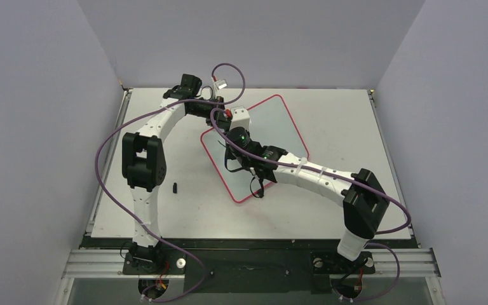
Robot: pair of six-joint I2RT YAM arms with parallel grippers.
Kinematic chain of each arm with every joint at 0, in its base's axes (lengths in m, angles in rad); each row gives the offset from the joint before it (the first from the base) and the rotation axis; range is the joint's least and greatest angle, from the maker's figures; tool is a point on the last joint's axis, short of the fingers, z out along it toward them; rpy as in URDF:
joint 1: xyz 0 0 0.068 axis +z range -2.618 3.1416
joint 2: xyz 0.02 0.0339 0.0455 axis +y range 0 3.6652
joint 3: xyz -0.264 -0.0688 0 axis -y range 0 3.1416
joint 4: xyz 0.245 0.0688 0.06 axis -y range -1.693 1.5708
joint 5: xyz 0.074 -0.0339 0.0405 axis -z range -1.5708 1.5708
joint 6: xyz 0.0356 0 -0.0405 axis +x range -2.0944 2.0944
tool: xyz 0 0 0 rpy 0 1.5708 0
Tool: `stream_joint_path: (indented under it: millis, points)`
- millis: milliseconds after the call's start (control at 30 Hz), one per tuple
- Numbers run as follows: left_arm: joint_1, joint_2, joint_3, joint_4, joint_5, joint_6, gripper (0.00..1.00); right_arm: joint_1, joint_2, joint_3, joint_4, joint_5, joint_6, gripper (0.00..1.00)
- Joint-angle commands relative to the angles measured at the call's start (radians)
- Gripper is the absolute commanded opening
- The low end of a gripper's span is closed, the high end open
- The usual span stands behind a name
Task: Write a sentence on the whiteboard
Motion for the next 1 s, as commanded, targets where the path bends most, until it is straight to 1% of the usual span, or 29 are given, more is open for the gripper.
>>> stream_joint_path:
  millis: [0, 600, 967]
  points:
    - [-0.023, -0.072, 0.013, -0.009, -0.049, 0.064, 0.00, 0.009, -0.016, -0.029, -0.015, 0.000, 0.022, 0.00]
    - [-0.023, -0.068, 0.020, -0.016, -0.054, 0.066, 0.00, 0.015, -0.045, -0.103, -0.008, 0.008, 0.043, 0.00]
    - [-0.024, -0.071, 0.025, -0.023, -0.059, 0.064, 0.00, 0.033, -0.122, -0.161, -0.009, 0.032, 0.062, 0.00]
